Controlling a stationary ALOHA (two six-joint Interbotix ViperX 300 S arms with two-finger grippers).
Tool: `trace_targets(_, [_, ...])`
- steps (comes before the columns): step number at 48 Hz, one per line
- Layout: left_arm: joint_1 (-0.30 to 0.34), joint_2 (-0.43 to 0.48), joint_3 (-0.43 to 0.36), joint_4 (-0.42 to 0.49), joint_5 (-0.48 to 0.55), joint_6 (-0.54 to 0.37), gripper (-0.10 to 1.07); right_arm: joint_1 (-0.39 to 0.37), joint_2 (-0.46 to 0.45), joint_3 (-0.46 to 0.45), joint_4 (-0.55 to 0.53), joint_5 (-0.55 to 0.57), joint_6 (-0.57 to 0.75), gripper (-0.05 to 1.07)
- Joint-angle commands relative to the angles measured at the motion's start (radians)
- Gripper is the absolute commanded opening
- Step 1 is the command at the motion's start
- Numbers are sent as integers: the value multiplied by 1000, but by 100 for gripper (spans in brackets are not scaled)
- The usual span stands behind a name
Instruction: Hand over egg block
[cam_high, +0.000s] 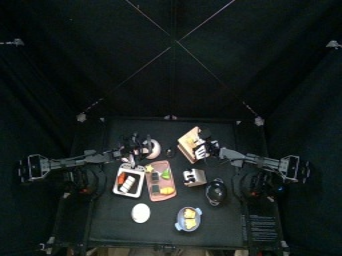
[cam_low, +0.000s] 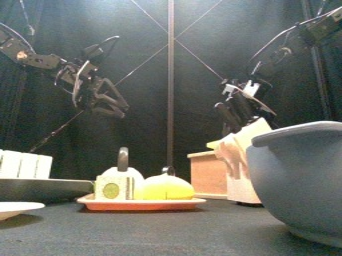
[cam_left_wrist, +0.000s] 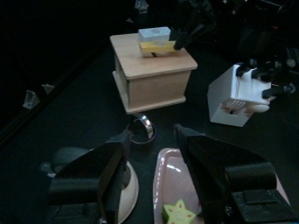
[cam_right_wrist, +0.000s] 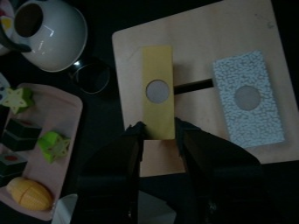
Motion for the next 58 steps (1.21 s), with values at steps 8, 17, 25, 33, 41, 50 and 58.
trace_targets(8, [-11,-6,-5,0,-158,-3,83,28,-74,-20,81,-199,-2,60])
trace_targets(17, [-32,11,15,-2,-353,-15,84,77,-110,8,127,-382,0,59])
trace_targets(25, [-37,37,12,9,-426,-80,84,137,-100,17,110,-437,-2,59])
trace_targets(33, [-37,57,3,118,-465,-196,87,169,-94,5,67,-443,-2,59])
trace_targets(41, [-32,71,-11,299,-517,-353,92,202,-86,-8,23,-466,-2,59])
trace_targets(50, [18,110,-18,465,-623,-511,94,253,-55,-23,-32,-497,-2,59])
trace_targets(58, [52,167,-37,517,-693,-545,94,304,-21,-37,-81,-502,-2,59])
